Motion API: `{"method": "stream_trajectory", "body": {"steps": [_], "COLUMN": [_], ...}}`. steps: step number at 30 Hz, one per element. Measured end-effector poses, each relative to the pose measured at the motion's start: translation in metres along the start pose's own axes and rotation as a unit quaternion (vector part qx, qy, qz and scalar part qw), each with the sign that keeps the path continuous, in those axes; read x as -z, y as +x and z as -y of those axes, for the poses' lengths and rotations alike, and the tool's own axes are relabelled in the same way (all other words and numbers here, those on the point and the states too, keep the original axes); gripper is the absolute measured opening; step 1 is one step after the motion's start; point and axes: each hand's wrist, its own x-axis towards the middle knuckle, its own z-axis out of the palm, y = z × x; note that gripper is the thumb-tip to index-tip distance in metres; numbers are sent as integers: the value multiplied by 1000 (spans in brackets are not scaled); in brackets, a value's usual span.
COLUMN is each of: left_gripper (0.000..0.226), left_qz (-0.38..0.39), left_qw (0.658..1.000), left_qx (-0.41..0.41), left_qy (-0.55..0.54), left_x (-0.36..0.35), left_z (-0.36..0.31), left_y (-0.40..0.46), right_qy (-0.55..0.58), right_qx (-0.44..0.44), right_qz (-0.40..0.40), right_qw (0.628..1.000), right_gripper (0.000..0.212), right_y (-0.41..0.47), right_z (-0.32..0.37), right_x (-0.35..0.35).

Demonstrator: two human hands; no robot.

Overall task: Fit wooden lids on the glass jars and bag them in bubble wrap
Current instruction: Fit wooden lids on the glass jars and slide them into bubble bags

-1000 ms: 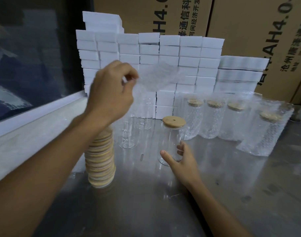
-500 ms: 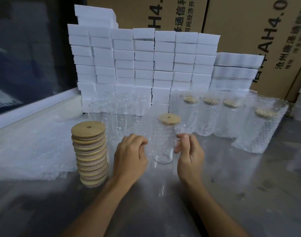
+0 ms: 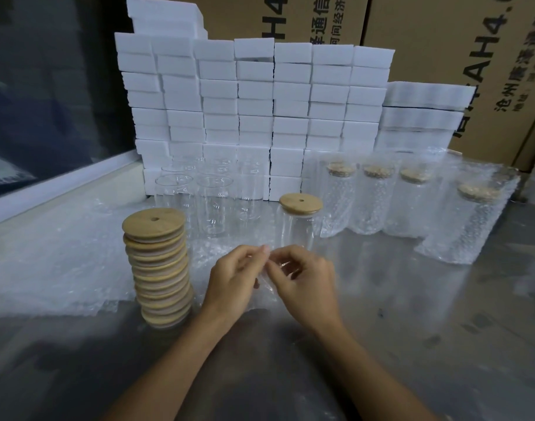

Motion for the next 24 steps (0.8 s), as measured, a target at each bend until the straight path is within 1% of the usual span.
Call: {"method": "stream_trajectory", "body": {"steps": [2,4,6,8,10,11,12,15,17,18,20,22,24], "left_gripper": [30,19,14,17,18,20,21,32,44,49,52,52,42], "left_qz": [-20,-53,-91,-122,-127,-120,-112,-99,-88,-80,-74,-85,-96], "left_qw": [999,997,993,990,990,991,991,989,987,986,984,978,966], "left_qx": [26,43,54,58,54,49,43,20,-9,-28,-64,-89,-113], "left_qy": [-26,-45,-51,-34,8,32,55,110,131,141,148,167,213], "left_x": [-1,0,3,7,8,8,8,5,4,3,3,5,7], "left_z": [2,4,7,11,14,14,14,13,11,10,6,5,6], "left_y": [2,5,8,11,11,11,10,8,4,1,-4,-4,-2], "right_qy": [-9,-20,-24,-12,23,34,31,10,28,45,60,20,8], "right_qx": [-14,-31,-39,-41,-58,-71,-84,-128,-154,-168,-186,-183,-182], "right_qz": [-3,-36,-100,-180,-228,-225,-205,-99,-32,-8,5,-10,-43], "right_qw": [1000,999,994,983,972,971,975,987,987,985,981,983,982], "right_gripper": [11,15,20,26,31,37,48,90,105,108,105,91,76], "right_y": [-1,0,1,3,7,9,9,6,5,6,9,10,10], "right_z": [0,-1,2,6,6,3,-1,-16,-24,-27,-33,-37,-36], "right_x": [-1,1,3,7,10,12,14,16,14,13,11,11,11]}}
